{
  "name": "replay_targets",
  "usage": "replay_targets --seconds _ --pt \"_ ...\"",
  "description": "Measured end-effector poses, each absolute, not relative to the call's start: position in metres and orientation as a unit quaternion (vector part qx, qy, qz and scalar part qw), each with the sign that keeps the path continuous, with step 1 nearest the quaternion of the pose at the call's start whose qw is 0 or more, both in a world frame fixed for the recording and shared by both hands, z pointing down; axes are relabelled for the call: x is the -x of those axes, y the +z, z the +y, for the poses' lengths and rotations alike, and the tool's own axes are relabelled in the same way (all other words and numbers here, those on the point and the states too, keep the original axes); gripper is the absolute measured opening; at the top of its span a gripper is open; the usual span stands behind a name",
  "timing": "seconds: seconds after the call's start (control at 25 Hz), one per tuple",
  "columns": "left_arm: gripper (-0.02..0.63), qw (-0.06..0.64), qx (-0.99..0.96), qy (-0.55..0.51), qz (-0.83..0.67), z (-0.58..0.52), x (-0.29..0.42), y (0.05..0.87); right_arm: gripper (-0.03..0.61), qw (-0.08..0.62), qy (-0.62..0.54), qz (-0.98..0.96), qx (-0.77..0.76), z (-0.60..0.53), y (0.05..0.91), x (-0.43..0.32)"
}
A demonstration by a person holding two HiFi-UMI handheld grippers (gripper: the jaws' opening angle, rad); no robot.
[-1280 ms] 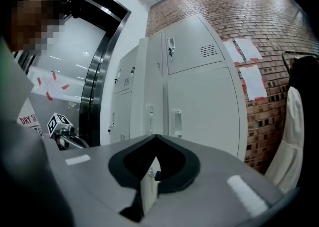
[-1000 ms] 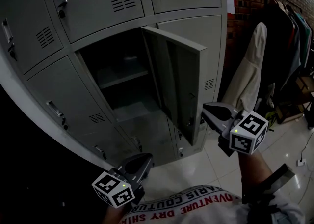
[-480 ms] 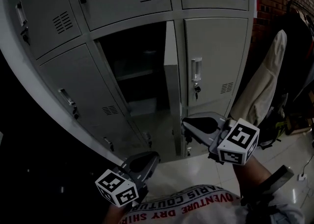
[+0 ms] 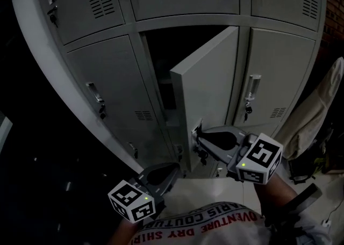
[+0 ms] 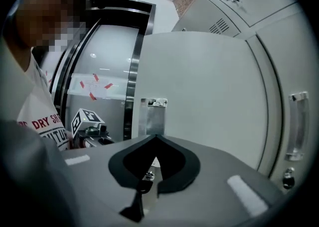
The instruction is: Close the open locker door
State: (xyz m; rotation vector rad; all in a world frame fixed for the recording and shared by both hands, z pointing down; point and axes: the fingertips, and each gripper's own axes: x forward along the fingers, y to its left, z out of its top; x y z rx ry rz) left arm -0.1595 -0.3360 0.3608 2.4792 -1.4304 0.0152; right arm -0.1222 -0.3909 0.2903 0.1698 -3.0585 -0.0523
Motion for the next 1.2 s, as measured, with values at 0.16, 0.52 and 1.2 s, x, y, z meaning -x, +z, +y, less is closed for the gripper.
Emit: replay_targets --seconds 0.16,0.52,1.2 --pt "0.005 0.133 -0.848 0.006 -0.513 -0.344 0.176 0.359 -0.002 0.021 -0.020 -0.999 -0.033 -0.401 0.282 0.150" --pt "0.005 0.127 -0.838 0.006 -0.530 -0.357 0.194 0.356 -0.002 0.037 -0.031 -0.997 -0.065 -0.453 0.293 0.180" --pt "0.005 0.132 -0.827 0.002 -0.546 -0.355 0.218 0.362 -0.002 0.028 -0.031 -0.975 -0.219 -0.545 0.298 0.202"
